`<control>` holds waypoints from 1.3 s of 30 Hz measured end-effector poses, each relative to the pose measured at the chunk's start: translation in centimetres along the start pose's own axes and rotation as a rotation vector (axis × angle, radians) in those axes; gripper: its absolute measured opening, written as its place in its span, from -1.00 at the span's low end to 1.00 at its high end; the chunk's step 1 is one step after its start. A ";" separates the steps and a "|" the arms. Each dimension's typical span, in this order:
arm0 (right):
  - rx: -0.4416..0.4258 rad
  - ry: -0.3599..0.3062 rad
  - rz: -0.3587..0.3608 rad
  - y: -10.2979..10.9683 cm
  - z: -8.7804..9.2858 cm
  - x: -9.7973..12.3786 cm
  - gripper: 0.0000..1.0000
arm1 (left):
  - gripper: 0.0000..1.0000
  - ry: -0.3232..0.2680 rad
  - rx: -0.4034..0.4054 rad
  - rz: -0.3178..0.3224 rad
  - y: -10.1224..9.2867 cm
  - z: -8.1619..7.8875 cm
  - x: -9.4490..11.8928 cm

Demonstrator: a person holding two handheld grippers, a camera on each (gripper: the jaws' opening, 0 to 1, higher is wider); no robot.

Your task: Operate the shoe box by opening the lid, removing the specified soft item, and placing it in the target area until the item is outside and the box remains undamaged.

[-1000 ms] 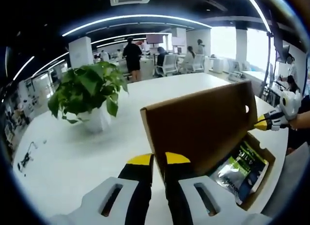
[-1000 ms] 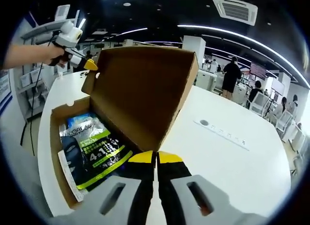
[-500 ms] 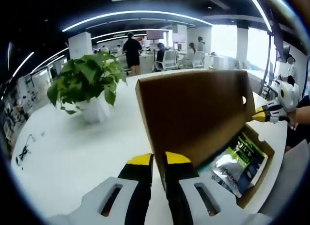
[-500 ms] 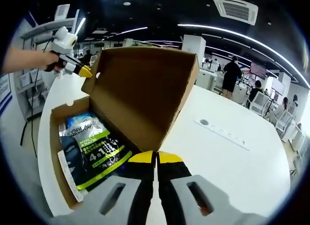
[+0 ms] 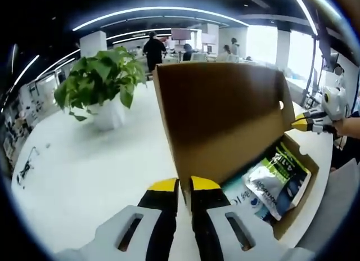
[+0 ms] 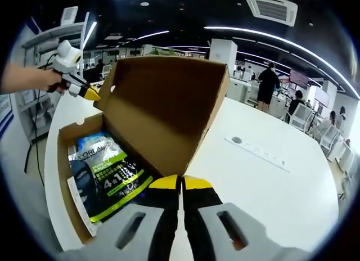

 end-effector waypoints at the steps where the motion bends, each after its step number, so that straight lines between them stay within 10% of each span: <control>1: -0.001 0.001 0.001 0.0 0.0 0.0 -1.00 | -0.92 0.003 -0.001 -0.001 0.0 0.2 0.0; 39: -0.106 0.008 0.028 -0.6 -0.6 -0.8 -1.00 | -1.00 -0.002 0.014 -0.023 0.9 0.0 -1.6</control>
Point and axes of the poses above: the point that each gripper's makers call its tool centre point, and the gripper's own axes: x roughly backward along the fingers, y roughly to its left, z roughly out of its underside, the point moved 10 cm from there along x, roughly backward along the fingers
